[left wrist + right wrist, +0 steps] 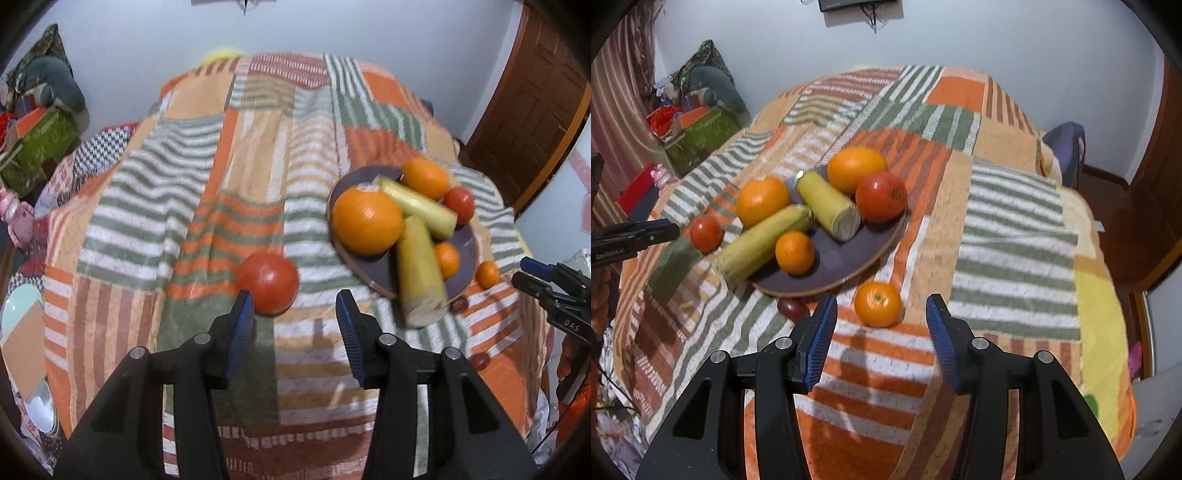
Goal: Organize fruits
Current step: 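Grasp a second red tomato with the left gripper while the right gripper grasps a small tangerine, then place the tomato on the plate with the left gripper while the right gripper places the tangerine there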
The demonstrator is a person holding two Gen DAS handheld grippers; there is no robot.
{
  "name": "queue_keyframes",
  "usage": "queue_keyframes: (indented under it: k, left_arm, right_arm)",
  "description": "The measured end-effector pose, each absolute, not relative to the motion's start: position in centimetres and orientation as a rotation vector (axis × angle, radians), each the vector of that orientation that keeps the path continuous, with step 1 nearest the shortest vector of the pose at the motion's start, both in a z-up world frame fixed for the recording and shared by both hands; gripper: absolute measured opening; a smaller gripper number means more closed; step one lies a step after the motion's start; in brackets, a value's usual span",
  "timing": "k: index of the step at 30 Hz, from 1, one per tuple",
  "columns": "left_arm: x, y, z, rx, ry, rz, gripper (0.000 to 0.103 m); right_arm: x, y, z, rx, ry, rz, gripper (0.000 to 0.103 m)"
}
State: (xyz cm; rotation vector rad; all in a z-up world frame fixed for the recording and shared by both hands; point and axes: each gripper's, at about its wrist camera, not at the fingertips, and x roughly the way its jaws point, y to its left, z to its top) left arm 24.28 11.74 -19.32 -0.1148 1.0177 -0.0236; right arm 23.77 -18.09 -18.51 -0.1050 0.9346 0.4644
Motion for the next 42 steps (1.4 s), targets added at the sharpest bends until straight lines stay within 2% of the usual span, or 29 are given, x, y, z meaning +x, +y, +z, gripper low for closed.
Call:
queue_keyframes:
  k: [8,14,20,25,27,33,42]
  left_arm:
    - [25.8,13.0,-22.4,-0.153,1.076,-0.009,0.047]
    - [27.0,13.2,-23.4,-0.147,1.082,-0.002,0.053]
    - [28.4,13.1,-23.9,-0.144,1.083,0.0,0.058]
    - [29.0,13.1,-24.5,-0.144,1.076,0.014,0.058]
    - [29.1,13.1,-24.5,-0.138,1.066,0.026,0.052]
    - [28.7,13.1,-24.2,-0.119,1.066,0.013,0.051]
    - [27.8,11.7,-20.6,-0.123,0.995,-0.028,0.051]
  right_arm:
    - [24.1,-17.3,-20.6,-0.113,0.987,0.463,0.047]
    - [24.7,-16.8,-21.4,-0.128,0.996,0.463,0.046]
    - [25.3,-16.3,-22.1,-0.138,1.009,0.464,0.036]
    - [25.6,-16.2,-22.2,-0.136,1.001,0.456,0.033]
    - [25.6,-16.2,-22.1,-0.136,0.998,0.453,0.033]
    - [25.4,-16.4,-21.6,-0.137,0.987,0.445,0.033]
    - [25.5,-16.4,-19.3,-0.125,0.924,0.45,0.033]
